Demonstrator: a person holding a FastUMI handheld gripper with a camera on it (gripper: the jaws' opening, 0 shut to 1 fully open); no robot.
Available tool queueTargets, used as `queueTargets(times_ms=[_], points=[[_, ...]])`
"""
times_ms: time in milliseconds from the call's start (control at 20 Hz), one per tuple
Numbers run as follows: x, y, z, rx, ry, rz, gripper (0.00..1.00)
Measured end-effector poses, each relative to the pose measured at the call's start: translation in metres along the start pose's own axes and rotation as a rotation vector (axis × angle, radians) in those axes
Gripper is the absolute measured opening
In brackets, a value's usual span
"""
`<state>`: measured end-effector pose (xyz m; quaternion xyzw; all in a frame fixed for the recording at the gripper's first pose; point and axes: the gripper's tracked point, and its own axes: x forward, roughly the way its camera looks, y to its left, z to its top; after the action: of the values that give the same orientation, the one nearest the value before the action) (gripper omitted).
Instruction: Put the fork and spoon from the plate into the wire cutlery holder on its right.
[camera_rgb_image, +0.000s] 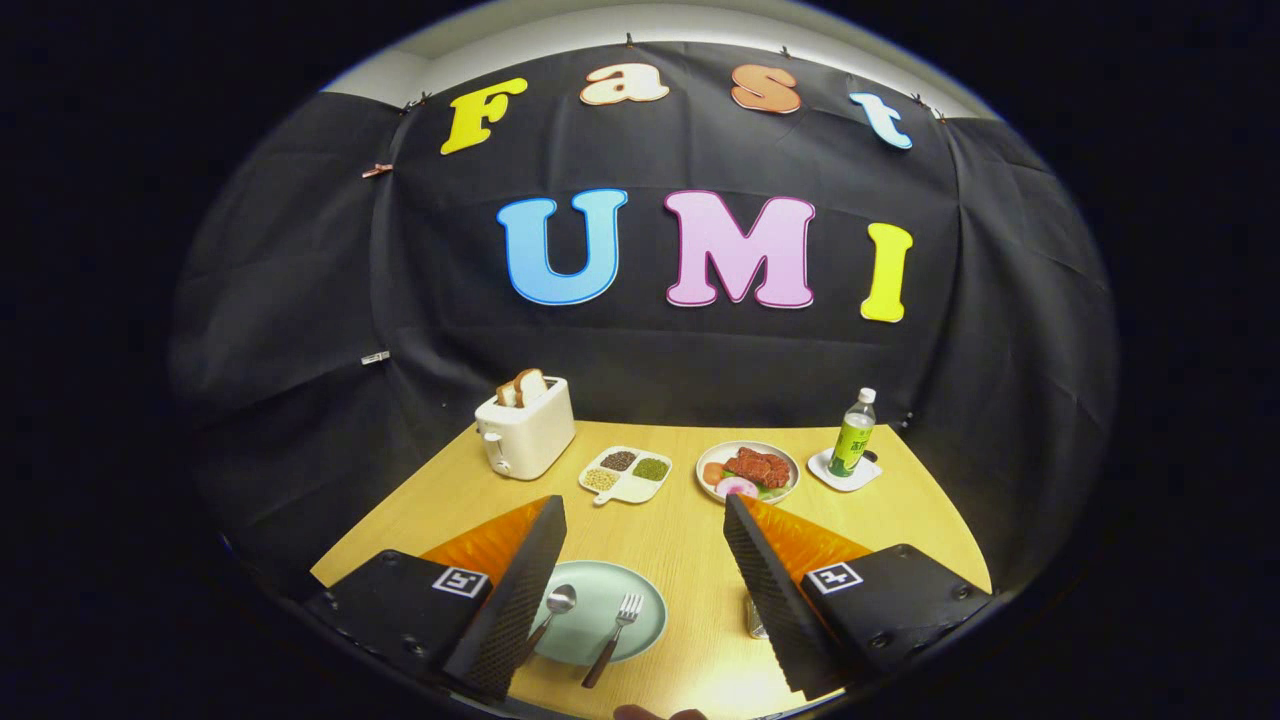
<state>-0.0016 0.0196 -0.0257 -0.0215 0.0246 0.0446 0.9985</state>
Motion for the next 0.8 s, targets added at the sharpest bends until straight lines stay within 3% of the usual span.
queueTargets(times_ms=[300,800], points=[[0.015,0.026,-0.056,-0.077,0.099,0.073,0.99],[0.042,0.033,-0.214,0.030,0.589,0.075,0.96]])
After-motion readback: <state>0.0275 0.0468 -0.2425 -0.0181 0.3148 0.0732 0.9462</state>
